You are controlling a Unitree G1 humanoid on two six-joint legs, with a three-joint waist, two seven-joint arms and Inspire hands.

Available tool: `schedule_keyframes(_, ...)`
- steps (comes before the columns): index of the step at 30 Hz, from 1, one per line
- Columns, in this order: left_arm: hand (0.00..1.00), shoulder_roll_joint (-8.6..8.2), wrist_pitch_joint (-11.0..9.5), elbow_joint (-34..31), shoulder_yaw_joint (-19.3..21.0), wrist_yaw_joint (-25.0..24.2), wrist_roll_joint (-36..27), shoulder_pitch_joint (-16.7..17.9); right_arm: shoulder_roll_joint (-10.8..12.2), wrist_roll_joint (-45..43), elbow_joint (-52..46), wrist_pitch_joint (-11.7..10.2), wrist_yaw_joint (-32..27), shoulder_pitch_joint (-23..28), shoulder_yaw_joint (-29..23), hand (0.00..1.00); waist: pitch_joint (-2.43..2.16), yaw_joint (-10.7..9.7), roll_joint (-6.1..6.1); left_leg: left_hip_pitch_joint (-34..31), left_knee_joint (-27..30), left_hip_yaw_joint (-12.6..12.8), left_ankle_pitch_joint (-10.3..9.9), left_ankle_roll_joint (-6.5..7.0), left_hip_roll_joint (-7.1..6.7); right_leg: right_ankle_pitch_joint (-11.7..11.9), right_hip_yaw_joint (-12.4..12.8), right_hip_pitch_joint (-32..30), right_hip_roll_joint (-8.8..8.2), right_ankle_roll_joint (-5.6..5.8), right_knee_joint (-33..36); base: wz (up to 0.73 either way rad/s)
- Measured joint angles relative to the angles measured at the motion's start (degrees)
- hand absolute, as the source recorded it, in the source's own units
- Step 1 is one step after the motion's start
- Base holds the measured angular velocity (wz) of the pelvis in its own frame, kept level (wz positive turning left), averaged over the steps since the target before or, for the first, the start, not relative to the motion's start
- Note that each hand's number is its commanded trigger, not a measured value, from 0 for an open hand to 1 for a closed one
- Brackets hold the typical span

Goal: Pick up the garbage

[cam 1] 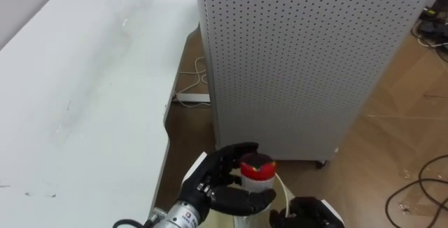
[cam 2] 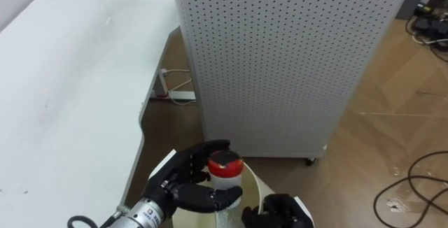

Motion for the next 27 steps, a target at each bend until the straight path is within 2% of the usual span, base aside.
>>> schedule_keyframes(3, 0.0, -0.59, 0.0, -0.1, 0.0, -0.5, 0.0, 0.0, 0.1, -0.4, 0.0, 0.0, 0.0, 0.0, 0.0, 1.0, -0.08, 0.1, -0.07, -0.2, 0.0, 0.0, 0.0, 0.0, -0.02, 0.0, 0.0, -0.2, 0.0, 0.0, 0.0, 0.0)
schedule_keyframes(4, 0.0, -0.83, -0.1, -0.2, 0.1, -0.7, 0.0, -0.1, 0.1, -0.4, 0.0, 0.0, 0.1, 0.1, 0.0, 1.0, -0.23, 0.1, -0.08, -0.6, 0.0, 0.0, 0.0, 0.0, -0.01, 0.0, 0.0, -0.7, 0.01, -0.01, 0.1, 0.0)
schedule_keyframes(13, 0.0, -1.95, -0.7, 2.4, -0.2, -1.6, 0.0, -0.2, -0.2, -0.4, 0.3, 0.1, -0.9, 0.2, 0.4, 1.0, -0.19, -0.1, -0.2, -0.2, -0.1, 0.2, 0.0, 0.0, 0.07, 0.0, -0.1, -0.7, 0.01, -0.04, 0.6, 0.0)
schedule_keyframes(22, 0.0, -2.56, -0.7, 3.1, -0.3, -3.1, 0.0, -0.3, 0.1, 0.0, 0.1, 0.1, -1.0, 0.2, 0.4, 1.0, -0.15, 0.0, -0.46, 0.4, 0.0, 1.4, 0.1, 0.2, -0.08, 0.0, 0.8, -0.7, -0.14, -0.04, 0.9, -0.04)
schedule_keyframes(27, 0.0, -2.0, -0.7, 1.4, 0.0, -3.7, 0.0, 0.1, -0.2, -0.1, -0.7, 0.1, -0.9, 0.2, 0.4, 1.0, -0.16, 0.0, -0.56, 0.5, 0.5, 1.6, 0.1, 0.2, 0.04, 0.0, 1.6, -1.0, 0.1, -0.09, 1.3, -0.07)
